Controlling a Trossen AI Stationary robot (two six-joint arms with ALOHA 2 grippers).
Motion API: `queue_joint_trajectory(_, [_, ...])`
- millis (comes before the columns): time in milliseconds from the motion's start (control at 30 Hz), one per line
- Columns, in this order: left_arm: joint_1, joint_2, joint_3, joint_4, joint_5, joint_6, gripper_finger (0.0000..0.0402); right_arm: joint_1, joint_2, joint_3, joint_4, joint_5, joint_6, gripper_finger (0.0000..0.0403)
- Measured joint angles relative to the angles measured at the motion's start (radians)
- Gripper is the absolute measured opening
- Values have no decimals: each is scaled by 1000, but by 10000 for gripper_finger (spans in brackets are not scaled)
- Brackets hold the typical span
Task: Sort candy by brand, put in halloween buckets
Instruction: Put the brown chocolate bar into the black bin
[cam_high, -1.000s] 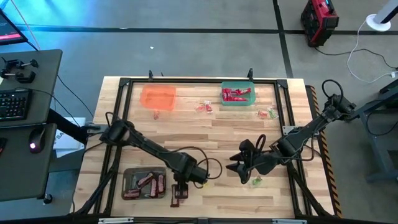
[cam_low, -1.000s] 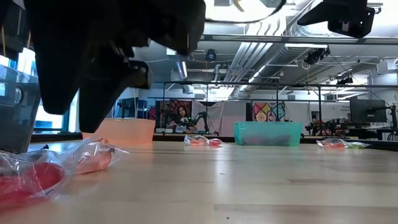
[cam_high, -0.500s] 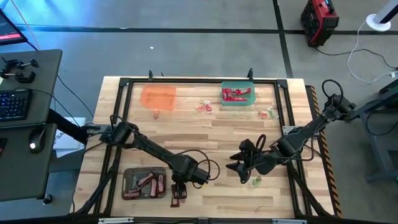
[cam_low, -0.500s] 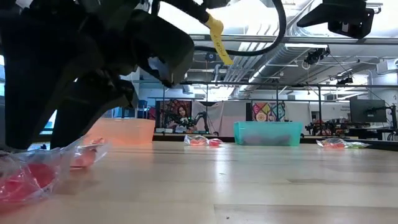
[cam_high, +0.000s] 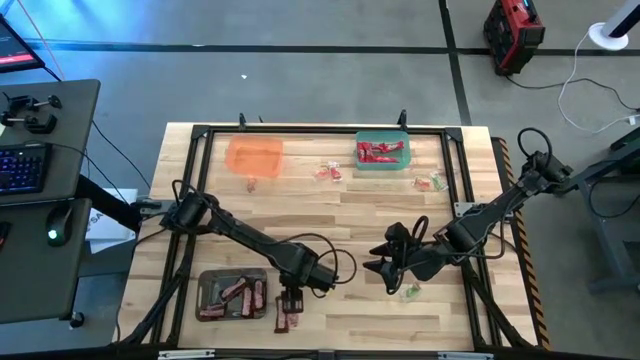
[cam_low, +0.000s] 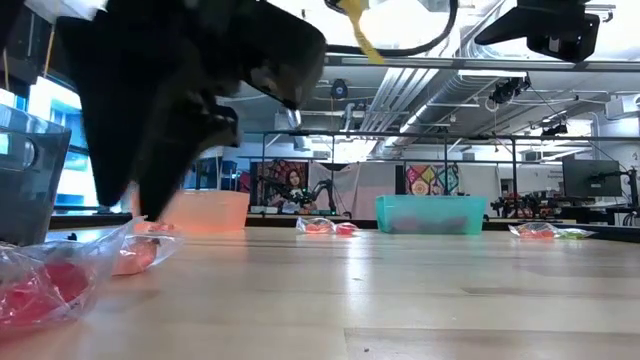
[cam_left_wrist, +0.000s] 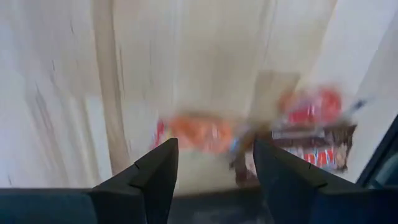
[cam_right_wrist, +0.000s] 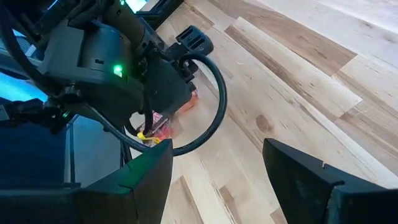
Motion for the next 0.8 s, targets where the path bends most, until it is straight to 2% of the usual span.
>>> queue_joint_trajectory(167, [-27, -3, 0, -11, 107, -87, 197, -2, 0, 0, 0, 1, 0, 242])
queue_joint_trajectory(433, [-45, 35, -3, 54, 99, -184, 197, -4, 0, 0, 2, 3, 1, 242])
queue_joint_trajectory(800, [-73, 46, -4, 39, 60, -228, 197, -4, 0, 0, 1, 9, 1, 242])
